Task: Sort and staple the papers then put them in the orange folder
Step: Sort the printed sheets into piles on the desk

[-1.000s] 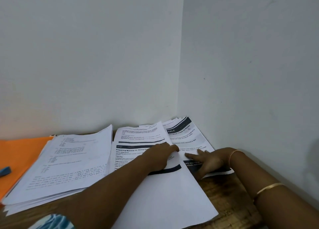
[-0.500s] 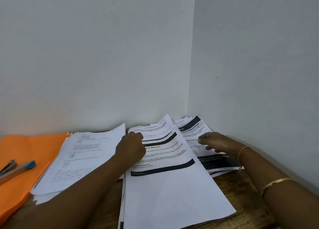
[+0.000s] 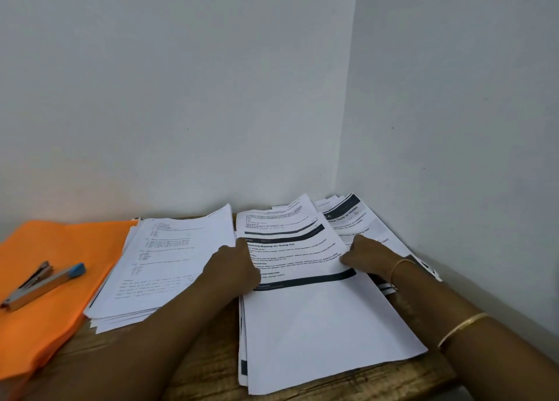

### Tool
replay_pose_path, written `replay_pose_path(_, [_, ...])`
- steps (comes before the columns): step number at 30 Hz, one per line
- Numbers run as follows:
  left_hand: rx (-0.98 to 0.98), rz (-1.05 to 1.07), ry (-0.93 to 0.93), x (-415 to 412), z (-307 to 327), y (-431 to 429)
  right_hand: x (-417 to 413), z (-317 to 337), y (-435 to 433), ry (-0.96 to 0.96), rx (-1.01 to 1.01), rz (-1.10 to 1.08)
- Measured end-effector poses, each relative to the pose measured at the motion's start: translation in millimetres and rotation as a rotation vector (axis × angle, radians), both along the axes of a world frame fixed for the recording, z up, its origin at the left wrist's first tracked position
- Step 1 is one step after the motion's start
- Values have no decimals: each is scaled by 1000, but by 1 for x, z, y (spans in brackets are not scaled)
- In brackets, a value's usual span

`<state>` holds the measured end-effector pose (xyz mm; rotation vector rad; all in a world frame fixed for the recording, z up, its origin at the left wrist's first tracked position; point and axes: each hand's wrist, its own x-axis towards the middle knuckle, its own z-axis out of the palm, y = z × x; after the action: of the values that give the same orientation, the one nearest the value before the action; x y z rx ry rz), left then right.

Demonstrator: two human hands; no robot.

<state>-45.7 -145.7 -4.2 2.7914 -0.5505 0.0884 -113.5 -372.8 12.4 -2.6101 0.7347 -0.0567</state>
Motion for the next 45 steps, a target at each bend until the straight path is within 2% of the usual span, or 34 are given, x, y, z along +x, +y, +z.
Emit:
replay_pose_path(7, [62,-58,88,-14,3,4,-22,-9,36,28,-383,-19])
replay_pose_path(12, [42,-115,136,-30,1,11,-32,-7,49,35,-397,-17])
replay_pose_path(15, [-5,-101,139,-37,2,16,-42,-2,60,-33,-368,-2])
replay_pose_path(19, [-156,-78,172,-45,6,23,-50,6,65,-231,-176,41])
replay_pose_path(27, [-658,-29,214,-49,16,38,-53,28,42,-541,289,-20])
replay_pose_path(32, [-991,-106,91,-52,23,33,-59,33,37,-884,424,30])
replay_pose_path(35, [-1023,-170,7,-54,21,29,-62,26,38,-985,502,63])
replay_pose_path(41, [-861,-278,-15,-65,2,25,-59,-7,36,-902,585,78])
replay_pose_path(45, [-893,-329,-181,-67,11,21,-54,6,38,-1074,569,36])
